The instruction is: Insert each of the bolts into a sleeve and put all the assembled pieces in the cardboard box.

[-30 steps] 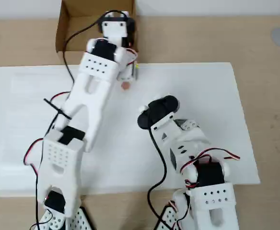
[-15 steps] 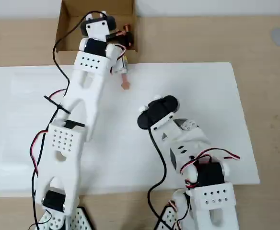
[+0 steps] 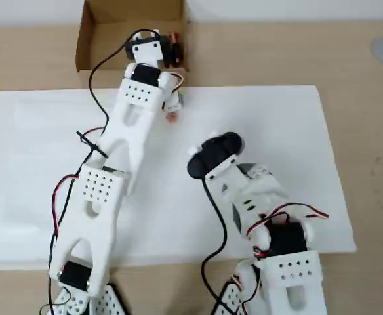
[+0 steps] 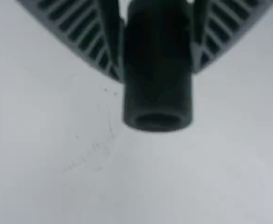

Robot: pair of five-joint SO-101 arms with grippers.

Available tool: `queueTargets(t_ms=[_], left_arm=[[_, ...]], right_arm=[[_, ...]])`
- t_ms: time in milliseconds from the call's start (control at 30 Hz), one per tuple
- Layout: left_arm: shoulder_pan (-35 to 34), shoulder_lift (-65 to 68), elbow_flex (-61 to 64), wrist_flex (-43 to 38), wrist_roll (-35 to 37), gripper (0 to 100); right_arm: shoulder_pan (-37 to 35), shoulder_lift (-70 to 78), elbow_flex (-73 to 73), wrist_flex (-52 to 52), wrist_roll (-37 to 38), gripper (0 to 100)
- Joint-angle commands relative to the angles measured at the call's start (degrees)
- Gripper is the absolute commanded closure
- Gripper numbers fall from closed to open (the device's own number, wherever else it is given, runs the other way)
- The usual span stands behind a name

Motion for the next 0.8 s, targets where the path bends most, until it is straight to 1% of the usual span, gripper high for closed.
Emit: queueTargets(t_ms=[0,400,533,633,767], left_arm=[[0.18,-0.22,-2.81,-1.41,0.18,86],[0.18,2.07,-2.81,-1.58,0.00,87],[0.18,2.07,-2.81,-1.49,-0.09,93],[0.18,1.80,-3.34,-1.32,-0.09,95],[0.09,0.75,-8.09,2.81,-0.09,98]], right_arm=[[0.84,-0.92,-0.40,-0.88,0.44,98.8],[0.84,-0.92,-0.40,-0.88,0.35,98.8],[0.84,-0.92,-0.40,-0.88,0.35,98.8],[0.84,-0.92,-0.40,-0.88,0.35,98.8],[0.84,-0.92,-0.40,-0.88,0.26,98.8]])
